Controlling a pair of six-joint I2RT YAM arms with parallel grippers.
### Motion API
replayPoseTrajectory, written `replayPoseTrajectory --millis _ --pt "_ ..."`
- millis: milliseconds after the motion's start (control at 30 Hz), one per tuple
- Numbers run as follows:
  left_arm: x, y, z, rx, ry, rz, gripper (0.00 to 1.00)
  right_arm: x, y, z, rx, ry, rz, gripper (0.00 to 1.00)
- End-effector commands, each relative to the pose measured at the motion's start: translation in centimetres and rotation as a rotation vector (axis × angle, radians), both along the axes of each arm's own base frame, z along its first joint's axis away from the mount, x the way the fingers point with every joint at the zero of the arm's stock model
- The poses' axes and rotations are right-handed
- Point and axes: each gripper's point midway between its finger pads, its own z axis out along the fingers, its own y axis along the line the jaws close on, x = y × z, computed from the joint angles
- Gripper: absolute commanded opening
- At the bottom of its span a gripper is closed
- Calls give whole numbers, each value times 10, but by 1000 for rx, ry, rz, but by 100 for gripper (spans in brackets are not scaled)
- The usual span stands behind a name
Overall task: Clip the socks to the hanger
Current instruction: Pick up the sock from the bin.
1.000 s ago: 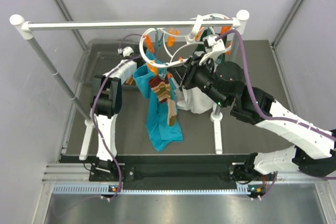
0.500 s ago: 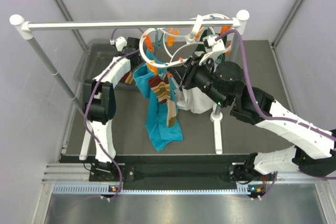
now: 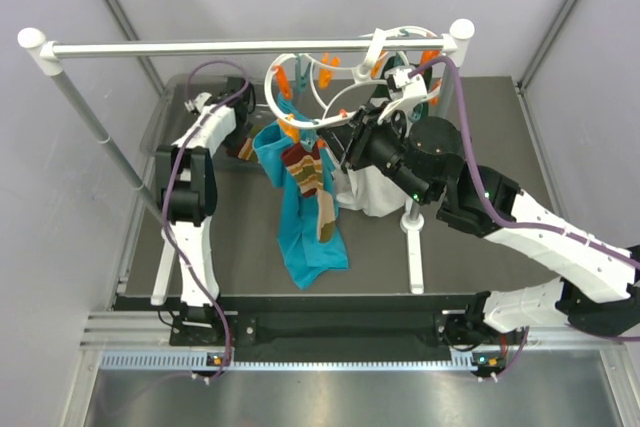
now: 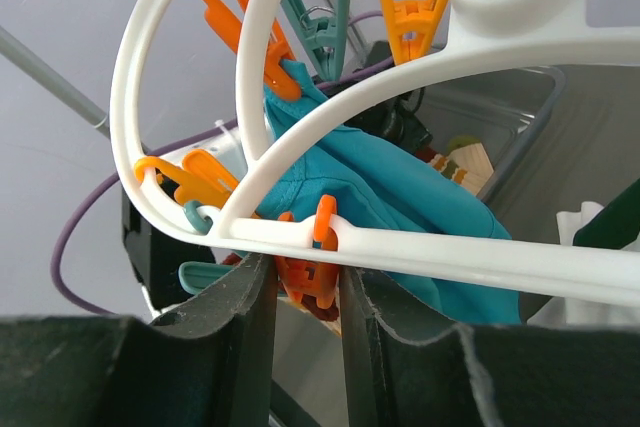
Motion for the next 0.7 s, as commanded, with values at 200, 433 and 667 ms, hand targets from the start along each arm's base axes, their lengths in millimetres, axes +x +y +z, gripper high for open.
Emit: replayPoseTrajectory --millis 200,433,667 --pt "-12 -8 -49 -59 128 62 52 -5 17 -55 -146 90 49 0" --pt "-7 2 -69 -48 158 6 2 -4 19 -56 -151 91 54 0" --pt "5 -1 4 5 -18 -115 0 -3 20 -57 -156 93 49 0"
